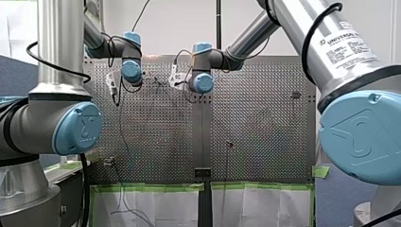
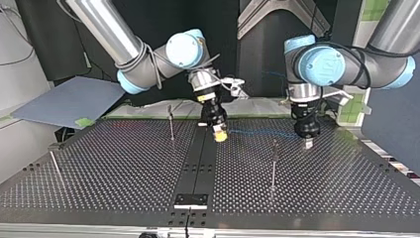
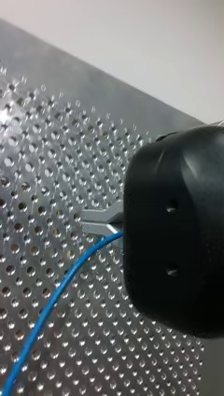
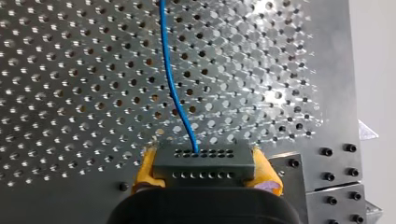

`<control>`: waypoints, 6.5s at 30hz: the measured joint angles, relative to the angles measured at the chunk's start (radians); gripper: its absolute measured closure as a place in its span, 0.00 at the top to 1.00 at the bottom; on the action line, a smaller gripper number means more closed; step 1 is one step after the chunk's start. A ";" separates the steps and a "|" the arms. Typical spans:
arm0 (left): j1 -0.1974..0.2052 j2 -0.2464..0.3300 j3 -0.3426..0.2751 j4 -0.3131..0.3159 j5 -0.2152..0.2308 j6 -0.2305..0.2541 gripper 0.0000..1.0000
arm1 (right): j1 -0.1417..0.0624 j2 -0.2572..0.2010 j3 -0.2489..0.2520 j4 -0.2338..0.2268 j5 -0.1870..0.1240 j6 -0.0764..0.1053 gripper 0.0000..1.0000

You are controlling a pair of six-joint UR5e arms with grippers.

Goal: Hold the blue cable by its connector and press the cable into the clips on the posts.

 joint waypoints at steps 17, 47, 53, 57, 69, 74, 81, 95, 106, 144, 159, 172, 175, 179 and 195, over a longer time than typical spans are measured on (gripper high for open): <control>0.015 -0.012 0.024 0.032 0.045 -0.043 0.00 | -0.011 0.057 -0.074 0.026 -0.027 0.005 0.00; 0.025 -0.073 0.034 0.068 0.087 -0.090 0.00 | -0.042 0.069 -0.125 0.049 -0.047 0.034 0.00; 0.028 -0.078 0.036 0.088 0.097 -0.106 0.00 | -0.040 0.070 -0.128 0.046 -0.061 0.029 0.00; 0.020 -0.092 0.060 0.093 0.102 -0.122 0.00 | -0.042 0.072 -0.136 0.047 -0.068 0.029 0.00; 0.016 -0.150 0.143 0.083 0.100 -0.166 0.00 | -0.064 0.090 -0.167 0.049 -0.070 0.035 0.00; 0.028 -0.154 0.151 0.090 0.116 -0.178 0.00 | -0.077 0.120 -0.187 0.051 -0.069 0.037 0.00; 0.034 -0.199 0.178 0.076 0.140 -0.176 0.00 | -0.098 0.132 -0.215 0.051 -0.069 0.041 0.00; 0.044 -0.239 0.241 0.011 0.148 -0.186 0.00 | -0.153 0.136 -0.227 0.046 -0.048 0.042 0.00; 0.052 -0.242 0.253 -0.025 0.148 -0.128 0.00 | -0.166 0.138 -0.227 0.049 -0.029 0.035 0.00; 0.027 -0.141 0.219 -0.246 0.078 -0.101 0.99 | -0.147 0.136 -0.233 0.065 -0.038 0.026 0.00; 0.010 -0.051 0.155 -0.299 0.119 -0.082 0.99 | -0.142 0.136 -0.234 0.064 -0.039 0.025 0.00; -0.021 0.012 0.113 -0.323 0.177 -0.078 0.99 | -0.133 0.136 -0.234 0.065 -0.039 0.025 0.00; -0.028 0.021 0.109 -0.324 0.177 -0.078 0.99 | -0.130 0.136 -0.234 0.065 -0.039 0.025 0.00; -0.031 0.028 0.108 -0.324 0.178 -0.078 0.99 | -0.126 0.136 -0.233 0.068 -0.039 0.025 0.00; -0.084 0.057 0.107 -0.314 0.161 -0.049 0.99 | -0.123 0.136 -0.233 0.075 -0.039 0.029 0.00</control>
